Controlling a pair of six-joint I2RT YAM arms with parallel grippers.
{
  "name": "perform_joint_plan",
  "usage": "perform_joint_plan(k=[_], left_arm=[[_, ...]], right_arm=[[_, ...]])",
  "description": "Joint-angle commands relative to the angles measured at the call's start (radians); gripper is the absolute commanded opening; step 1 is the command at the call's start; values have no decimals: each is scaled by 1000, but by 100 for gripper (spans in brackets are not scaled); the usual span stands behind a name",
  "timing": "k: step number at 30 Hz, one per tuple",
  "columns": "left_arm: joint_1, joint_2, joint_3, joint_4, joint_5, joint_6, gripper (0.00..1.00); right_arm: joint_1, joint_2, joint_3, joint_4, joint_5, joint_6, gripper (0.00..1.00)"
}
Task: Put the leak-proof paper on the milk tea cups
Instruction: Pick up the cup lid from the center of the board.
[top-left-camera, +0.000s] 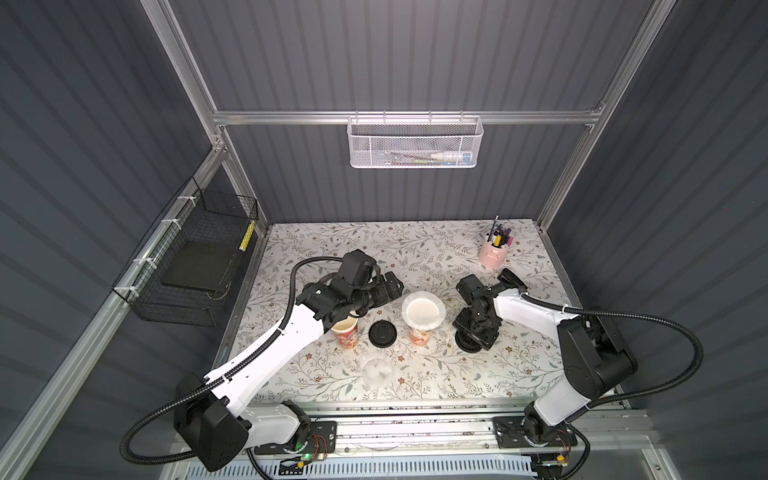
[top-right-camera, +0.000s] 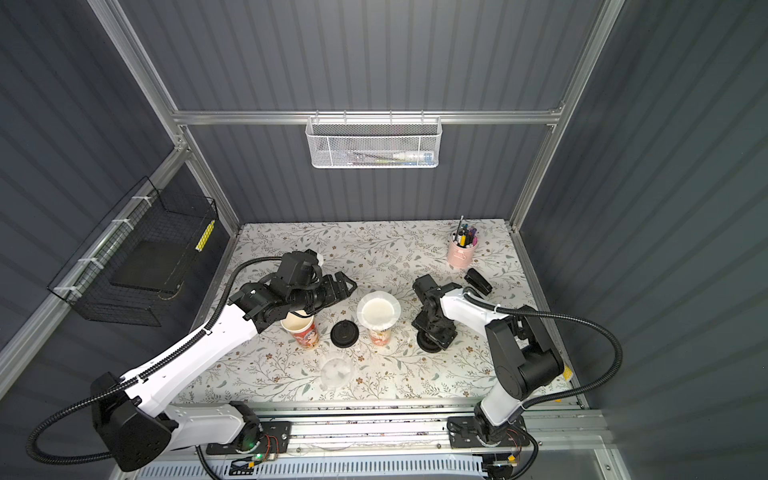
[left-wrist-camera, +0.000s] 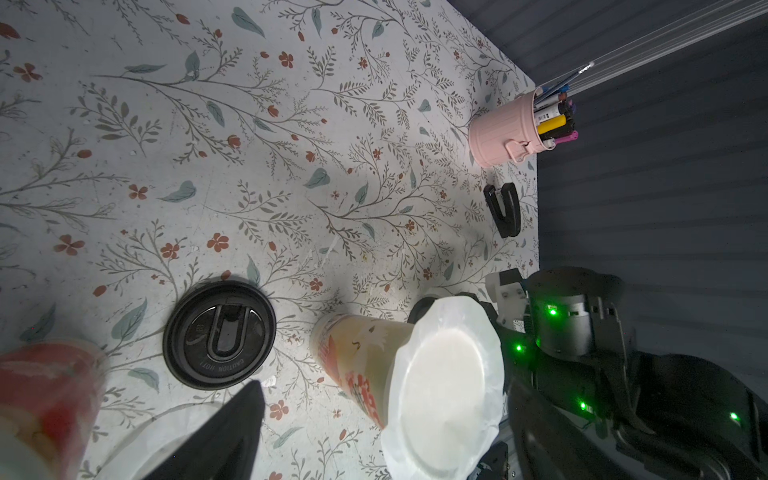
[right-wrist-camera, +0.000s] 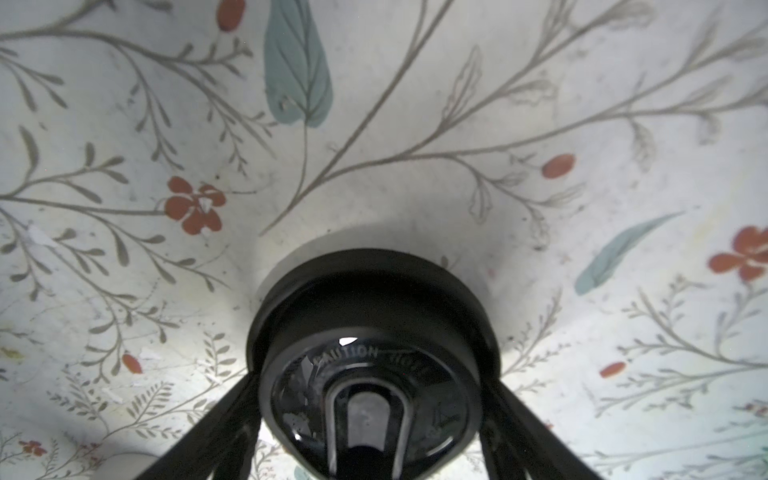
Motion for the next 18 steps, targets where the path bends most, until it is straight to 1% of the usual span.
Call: perform_joint_plan(k=[1, 12, 18], left_arm=[[9, 6, 7, -7, 12, -2, 91], [15, 8, 18, -8, 9, 0, 91], [18, 0, 19, -10, 5, 0, 91]], right_arm=[[-5, 31, -25, 10, -9, 7, 79], [-6, -23, -42, -12, 12, 5, 74], [-6, -140, -61, -62, 42, -2, 73]])
